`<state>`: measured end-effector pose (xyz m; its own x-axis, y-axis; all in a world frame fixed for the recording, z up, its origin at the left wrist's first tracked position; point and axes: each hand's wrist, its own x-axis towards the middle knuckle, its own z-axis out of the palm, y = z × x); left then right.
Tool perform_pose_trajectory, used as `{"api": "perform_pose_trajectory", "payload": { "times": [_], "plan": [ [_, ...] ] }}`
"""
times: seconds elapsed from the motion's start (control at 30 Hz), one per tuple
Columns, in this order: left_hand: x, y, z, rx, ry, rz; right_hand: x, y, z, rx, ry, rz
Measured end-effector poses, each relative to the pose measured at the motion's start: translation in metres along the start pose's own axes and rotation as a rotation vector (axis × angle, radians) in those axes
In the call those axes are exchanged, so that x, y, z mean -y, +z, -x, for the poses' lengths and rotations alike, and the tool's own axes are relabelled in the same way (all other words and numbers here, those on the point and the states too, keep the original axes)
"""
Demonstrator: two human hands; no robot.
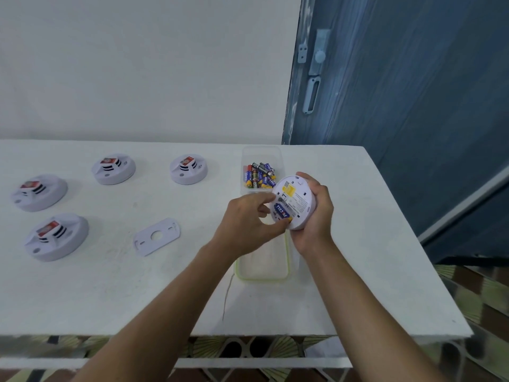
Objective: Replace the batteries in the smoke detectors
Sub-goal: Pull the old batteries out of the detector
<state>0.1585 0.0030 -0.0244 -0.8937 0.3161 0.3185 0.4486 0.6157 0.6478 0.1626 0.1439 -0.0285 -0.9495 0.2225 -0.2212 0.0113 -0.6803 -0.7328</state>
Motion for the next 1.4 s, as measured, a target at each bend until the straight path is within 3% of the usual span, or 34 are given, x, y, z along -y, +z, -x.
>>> {"api": "perform_pose_trajectory", "payload": {
  "times": [0.43, 0.63, 0.8, 0.97, 1.03, 1.17, 1.4],
  "plan": [
    [-0.004, 0.007, -0.003, -0.051, 0.104, -0.099, -0.008, 0.003, -0.008, -0.031, -0.042, 0.061],
    [-0.006, 0.014, 0.002, -0.060, 0.113, -0.026, -0.013, 0.008, -0.012, -0.154, -0.108, 0.050],
    [-0.007, 0.020, 0.005, 0.007, -0.021, 0.065, -0.013, 0.011, -0.010, -0.206, -0.207, 0.067],
    [0.003, 0.014, 0.001, 0.103, -0.381, 0.495, -0.013, 0.005, -0.013, -0.257, -0.228, 0.084],
    [0.011, 0.010, -0.001, 0.071, -0.385, 0.389, -0.009, 0.000, -0.014, -0.221, -0.188, 0.023],
    [0.031, 0.004, -0.005, 0.085, -0.225, -0.099, -0.001, -0.007, -0.015, -0.110, -0.091, -0.115],
    [0.048, 0.011, -0.006, 0.248, -0.142, -0.297, -0.003, -0.012, -0.019, -0.011, -0.063, -0.268]
  ]
}}
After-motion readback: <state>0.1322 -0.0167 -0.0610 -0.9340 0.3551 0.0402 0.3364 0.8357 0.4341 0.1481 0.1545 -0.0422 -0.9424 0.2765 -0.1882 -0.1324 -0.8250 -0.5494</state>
